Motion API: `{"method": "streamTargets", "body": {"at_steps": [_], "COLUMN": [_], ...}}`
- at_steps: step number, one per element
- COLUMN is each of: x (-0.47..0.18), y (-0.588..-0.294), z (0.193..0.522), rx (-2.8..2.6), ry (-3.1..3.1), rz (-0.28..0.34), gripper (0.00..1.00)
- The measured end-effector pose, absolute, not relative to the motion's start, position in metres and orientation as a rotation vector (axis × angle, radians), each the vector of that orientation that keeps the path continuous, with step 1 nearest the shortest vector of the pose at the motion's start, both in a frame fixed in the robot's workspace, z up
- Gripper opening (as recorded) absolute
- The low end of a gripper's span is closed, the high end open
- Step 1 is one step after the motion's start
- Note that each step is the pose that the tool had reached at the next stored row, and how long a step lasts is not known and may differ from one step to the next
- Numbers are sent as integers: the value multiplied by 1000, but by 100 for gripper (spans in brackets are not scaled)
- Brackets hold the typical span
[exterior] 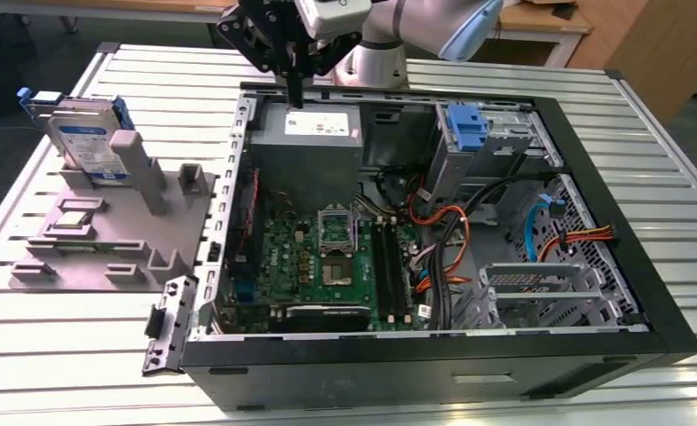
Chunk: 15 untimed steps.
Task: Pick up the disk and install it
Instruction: 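Reach for the disk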
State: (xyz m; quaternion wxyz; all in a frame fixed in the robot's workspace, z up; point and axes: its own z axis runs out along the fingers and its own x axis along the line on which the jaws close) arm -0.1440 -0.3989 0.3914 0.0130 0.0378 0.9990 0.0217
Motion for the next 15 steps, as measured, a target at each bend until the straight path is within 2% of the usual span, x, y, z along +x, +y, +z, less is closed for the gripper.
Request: {"method": "streamTargets", "body": {"at_steps": [15], "x": [-151], "y": [-397], "z": [391], "rx": [118], "ry": [3115], "rz": [68], "gripper": [10]}}
